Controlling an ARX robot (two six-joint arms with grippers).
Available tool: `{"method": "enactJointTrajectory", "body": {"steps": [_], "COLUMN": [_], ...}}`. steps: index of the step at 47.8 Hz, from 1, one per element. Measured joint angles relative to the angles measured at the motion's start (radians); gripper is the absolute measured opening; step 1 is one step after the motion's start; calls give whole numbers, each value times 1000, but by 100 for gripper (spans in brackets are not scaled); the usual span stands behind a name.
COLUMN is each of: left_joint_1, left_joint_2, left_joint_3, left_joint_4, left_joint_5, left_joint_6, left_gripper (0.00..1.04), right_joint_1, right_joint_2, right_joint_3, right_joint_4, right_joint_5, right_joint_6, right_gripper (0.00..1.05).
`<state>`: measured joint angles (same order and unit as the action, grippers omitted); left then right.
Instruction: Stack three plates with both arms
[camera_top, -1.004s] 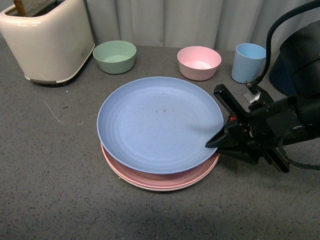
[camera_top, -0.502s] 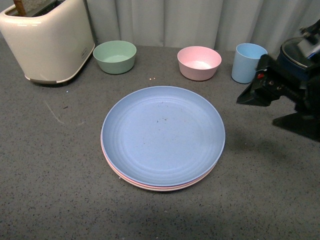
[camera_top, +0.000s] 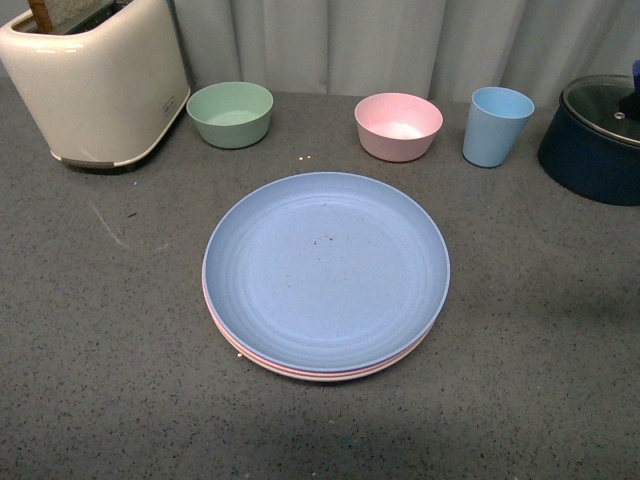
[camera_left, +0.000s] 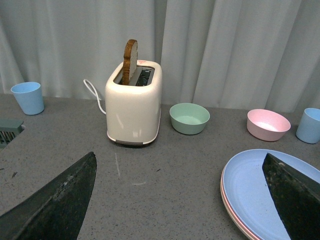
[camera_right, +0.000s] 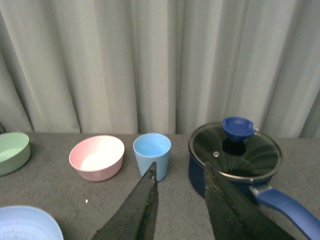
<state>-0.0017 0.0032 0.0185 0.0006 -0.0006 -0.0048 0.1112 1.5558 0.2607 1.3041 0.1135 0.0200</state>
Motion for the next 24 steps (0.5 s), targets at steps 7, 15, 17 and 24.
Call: {"method": "enactJointTrajectory", "body": {"steps": [7, 15, 17, 24], "left_joint_1": [0, 0, 0, 0], "left_joint_2": [0, 0, 0, 0], "left_joint_3": [0, 0, 0, 0], "left_joint_4": [0, 0, 0, 0], "left_joint_5": [0, 0, 0, 0], "left_joint_6": [0, 0, 0, 0], "left_gripper": [98, 98, 98, 98], "right_joint_1": [-24, -78, -93, -109], "right_joint_2": [-128, -349, -396, -544], "right_joint_3": [-97, -144, -155, -197], "right_joint_4": [-66, -248, -275, -373], "right_joint_5": [-29, -100, -107, -111], "right_joint_6": [-17, -18, -18, -17], "right_gripper": [1, 1, 1, 1]}}
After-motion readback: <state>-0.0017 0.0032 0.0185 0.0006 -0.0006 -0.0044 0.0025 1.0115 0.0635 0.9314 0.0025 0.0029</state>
